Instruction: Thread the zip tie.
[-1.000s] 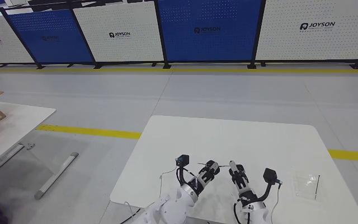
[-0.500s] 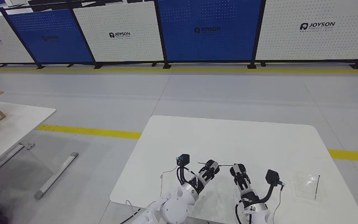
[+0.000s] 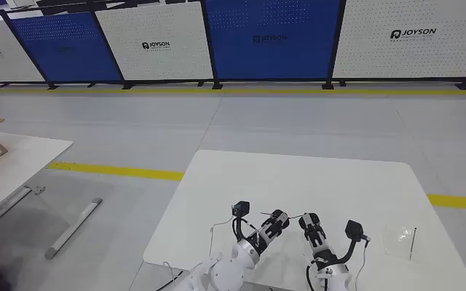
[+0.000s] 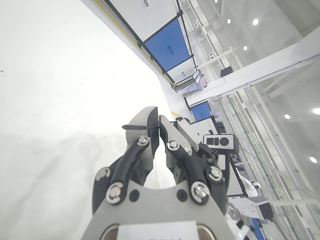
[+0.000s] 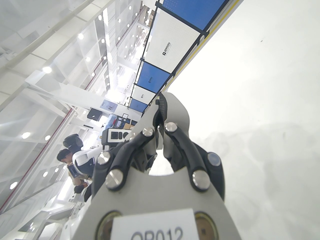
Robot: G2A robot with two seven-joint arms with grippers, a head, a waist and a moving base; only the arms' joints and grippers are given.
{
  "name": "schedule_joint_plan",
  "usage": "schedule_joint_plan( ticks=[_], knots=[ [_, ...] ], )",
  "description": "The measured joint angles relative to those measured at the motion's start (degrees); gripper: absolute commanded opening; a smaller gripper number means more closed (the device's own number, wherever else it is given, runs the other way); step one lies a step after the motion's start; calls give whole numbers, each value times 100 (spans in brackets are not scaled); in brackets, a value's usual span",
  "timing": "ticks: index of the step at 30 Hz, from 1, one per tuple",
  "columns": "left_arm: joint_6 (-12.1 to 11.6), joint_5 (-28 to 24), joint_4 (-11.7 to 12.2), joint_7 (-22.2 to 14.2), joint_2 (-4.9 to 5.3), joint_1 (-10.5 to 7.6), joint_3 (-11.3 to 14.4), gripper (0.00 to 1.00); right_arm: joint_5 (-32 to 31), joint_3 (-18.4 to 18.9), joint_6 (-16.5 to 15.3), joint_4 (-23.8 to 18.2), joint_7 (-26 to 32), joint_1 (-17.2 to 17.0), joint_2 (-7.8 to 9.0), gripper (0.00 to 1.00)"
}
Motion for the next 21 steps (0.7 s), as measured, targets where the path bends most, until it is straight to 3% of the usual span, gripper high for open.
schedule_joint_plan(
  ticks=[9,10,11,12,14,15,17,19,21],
  knots=[
    [-53,120,-76,-40,20,85,-37,0,15,6,6,1,73,7,-2,0],
    [-53,121,-77,-32,20,88,-41,4,5,5,6,-4,73,3,-2,0],
    [-47,119,-79,-15,19,92,-44,40,-2,5,6,-9,71,-1,-2,0],
    [-38,108,-81,5,17,95,-48,69,-7,5,6,-14,68,-6,-2,0],
    [-14,94,-78,39,13,93,-55,95,-20,6,2,-23,60,-15,-2,0],
    [-8,96,-75,51,11,90,-58,100,-24,7,2,-25,57,-18,-3,0],
    [-5,102,-68,76,9,89,-64,99,-32,9,8,-28,53,-22,-3,0],
    [-8,103,-60,104,8,91,-79,84,-42,13,23,-29,41,-24,-4,0],
    [21,119,-43,156,7,91,-102,78,-43,21,41,-20,13,-22,-6,0]
  ],
)
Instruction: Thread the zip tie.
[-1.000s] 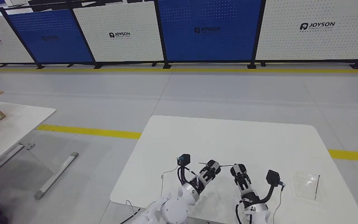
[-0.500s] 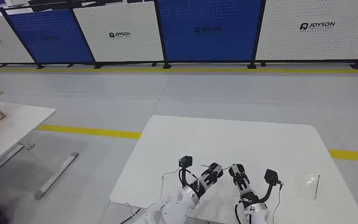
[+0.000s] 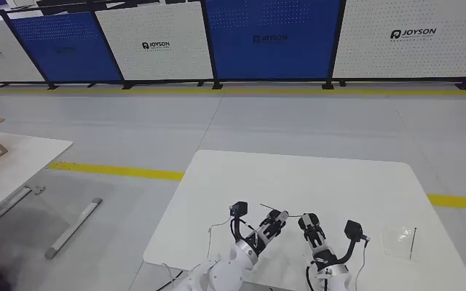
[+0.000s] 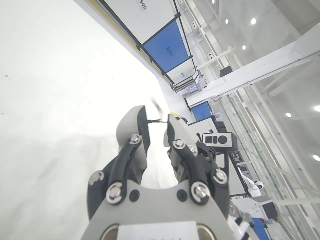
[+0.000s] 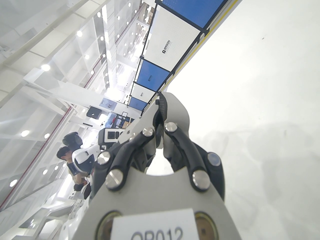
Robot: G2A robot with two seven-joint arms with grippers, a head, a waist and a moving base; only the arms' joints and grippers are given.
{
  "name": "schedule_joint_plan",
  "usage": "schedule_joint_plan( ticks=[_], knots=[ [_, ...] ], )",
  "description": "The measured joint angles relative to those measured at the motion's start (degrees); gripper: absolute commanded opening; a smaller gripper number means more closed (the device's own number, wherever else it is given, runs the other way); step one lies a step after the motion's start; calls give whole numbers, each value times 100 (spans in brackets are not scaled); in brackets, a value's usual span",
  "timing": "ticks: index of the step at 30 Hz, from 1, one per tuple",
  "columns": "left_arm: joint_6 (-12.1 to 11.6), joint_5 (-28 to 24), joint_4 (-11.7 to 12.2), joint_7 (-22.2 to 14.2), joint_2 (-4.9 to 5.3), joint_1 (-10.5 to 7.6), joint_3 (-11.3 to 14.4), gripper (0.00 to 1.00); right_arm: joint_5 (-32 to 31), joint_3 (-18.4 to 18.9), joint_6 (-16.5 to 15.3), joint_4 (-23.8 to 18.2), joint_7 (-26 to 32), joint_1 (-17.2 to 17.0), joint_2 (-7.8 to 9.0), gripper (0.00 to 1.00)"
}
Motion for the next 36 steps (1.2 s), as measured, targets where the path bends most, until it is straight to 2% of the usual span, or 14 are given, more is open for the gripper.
schedule_joint_plan(
  ticks=[2,3,6,11,14,16,22,24,26,36],
  knots=[
    [15,0,13,28,-1,3,-18,65,5,8,14,13,-36,6,-3,0],
    [14,-4,15,37,-1,9,-31,51,7,11,16,17,-48,7,-5,0],
    [11,8,5,85,3,37,-69,37,12,21,17,26,-65,10,-7,0],
    [65,81,-20,176,1,62,-93,36,-7,26,6,27,-73,12,-10,0],
    [79,109,-41,203,-1,71,-102,33,-32,25,15,23,-76,9,-12,0],
    [85,122,-60,206,-2,73,-107,27,-53,21,17,22,-78,7,-13,0],
    [109,185,-95,215,-10,74,-91,23,-89,15,8,10,-97,-11,-16,0],
    [114,197,-95,215,-13,72,-89,15,-96,18,3,6,-98,-17,-16,0],
    [117,211,-96,213,-16,70,-85,0,-103,21,-3,2,-99,-24,-16,0],
    [24,267,-106,121,-23,71,-51,0,-143,21,-9,0,-17,-21,-15,0]
  ],
)
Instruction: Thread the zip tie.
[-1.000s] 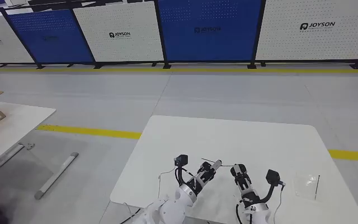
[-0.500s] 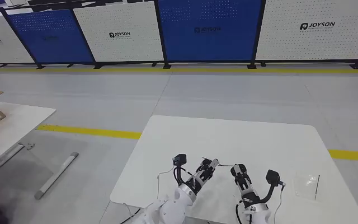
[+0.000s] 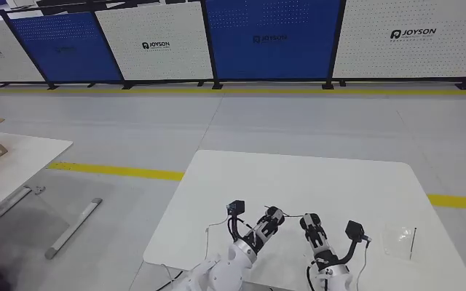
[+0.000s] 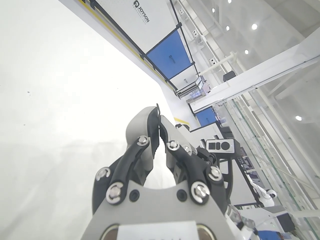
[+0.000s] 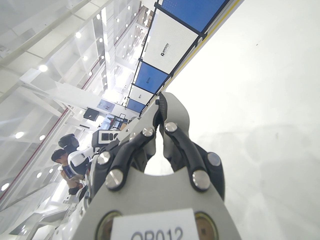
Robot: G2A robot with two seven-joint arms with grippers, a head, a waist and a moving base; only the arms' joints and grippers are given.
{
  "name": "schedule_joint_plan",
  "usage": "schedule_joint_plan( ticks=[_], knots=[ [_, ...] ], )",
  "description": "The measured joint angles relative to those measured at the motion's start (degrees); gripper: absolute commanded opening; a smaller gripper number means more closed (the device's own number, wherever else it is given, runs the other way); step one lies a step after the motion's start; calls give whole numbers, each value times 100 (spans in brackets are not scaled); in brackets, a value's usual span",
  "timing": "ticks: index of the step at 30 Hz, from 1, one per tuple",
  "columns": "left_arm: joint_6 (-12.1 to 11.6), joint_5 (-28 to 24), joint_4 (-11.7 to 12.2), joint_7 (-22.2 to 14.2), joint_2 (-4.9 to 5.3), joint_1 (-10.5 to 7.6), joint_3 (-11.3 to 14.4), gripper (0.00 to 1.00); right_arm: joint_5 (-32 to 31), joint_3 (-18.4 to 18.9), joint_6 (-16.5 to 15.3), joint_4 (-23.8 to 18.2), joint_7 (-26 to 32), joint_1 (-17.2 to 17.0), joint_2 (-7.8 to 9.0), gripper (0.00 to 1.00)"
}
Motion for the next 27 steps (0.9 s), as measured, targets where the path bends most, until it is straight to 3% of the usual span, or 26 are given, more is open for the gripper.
schedule_joint_plan(
  ticks=[4,10,11,12,13,22,27],
  knots=[
    [-204,-113,-18,-211,14,25,-23,0,24,-15,32,13,87,51,-4,0],
    [-308,-177,-51,-312,32,75,-85,0,-6,-56,85,10,158,101,-11,0],
    [-332,-223,-57,-311,34,84,-106,0,-10,-61,92,11,159,106,-12,10],
    [-358,-277,-59,-293,34,93,-131,0,-9,-64,99,12,155,109,-14,96],
    [-394,-365,-56,-273,34,102,-159,0,-2,-65,105,12,139,109,-16,100],
    [-429,-476,-45,-270,31,102,-183,0,9,-29,93,5,54,76,-19,100],
    [-427,-493,-48,-267,30,100,-186,0,-7,84,-118,-77,33,-72,7,100]
  ],
)
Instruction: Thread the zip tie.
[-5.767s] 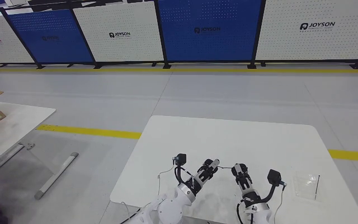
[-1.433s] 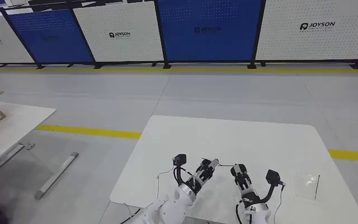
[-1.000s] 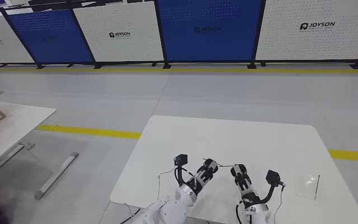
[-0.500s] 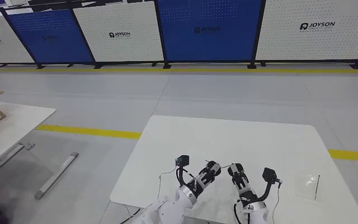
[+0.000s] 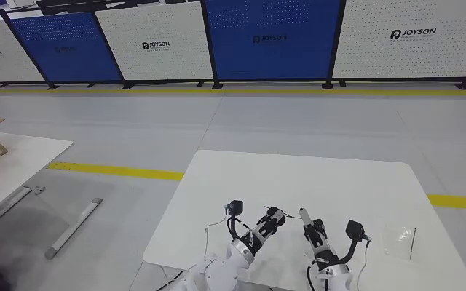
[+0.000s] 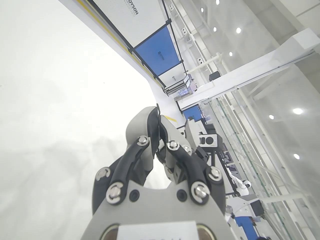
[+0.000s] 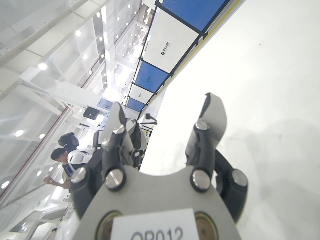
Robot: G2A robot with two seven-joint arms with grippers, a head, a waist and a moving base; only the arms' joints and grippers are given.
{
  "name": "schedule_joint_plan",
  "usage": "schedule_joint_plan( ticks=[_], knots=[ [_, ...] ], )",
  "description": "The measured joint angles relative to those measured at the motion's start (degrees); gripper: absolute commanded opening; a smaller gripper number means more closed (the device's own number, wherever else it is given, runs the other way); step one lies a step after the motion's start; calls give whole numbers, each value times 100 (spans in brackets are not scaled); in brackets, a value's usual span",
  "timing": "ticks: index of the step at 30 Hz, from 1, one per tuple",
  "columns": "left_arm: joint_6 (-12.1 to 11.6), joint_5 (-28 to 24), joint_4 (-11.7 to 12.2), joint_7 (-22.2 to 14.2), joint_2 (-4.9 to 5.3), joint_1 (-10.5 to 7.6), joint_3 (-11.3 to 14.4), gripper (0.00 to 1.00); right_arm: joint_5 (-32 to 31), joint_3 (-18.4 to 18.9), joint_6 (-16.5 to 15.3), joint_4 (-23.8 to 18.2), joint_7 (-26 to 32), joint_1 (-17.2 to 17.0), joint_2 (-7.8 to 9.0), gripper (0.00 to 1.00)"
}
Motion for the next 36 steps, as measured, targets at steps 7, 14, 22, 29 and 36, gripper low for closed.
schedule_joint_plan(
  ticks=[7,14,22,29,36],
  knots=[
    [49,-537,-236,-32,-1,68,-162,0,19,62,-90,-49,-2,-66,13,100],
    [86,-596,-266,-42,1,85,-184,0,18,62,-89,-49,-2,-66,13,100],
    [-158,-1376,-347,-170,-2,174,-367,0,-709,116,-136,-4,-176,-88,49,100],
    [-289,-2142,-300,-714,11,166,-480,0,-2026,55,565,12,-165,-109,87,100],
    [-266,-2157,-300,-754,13,155,-484,0,-2048,45,662,18,-183,-92,80,100]
  ],
)
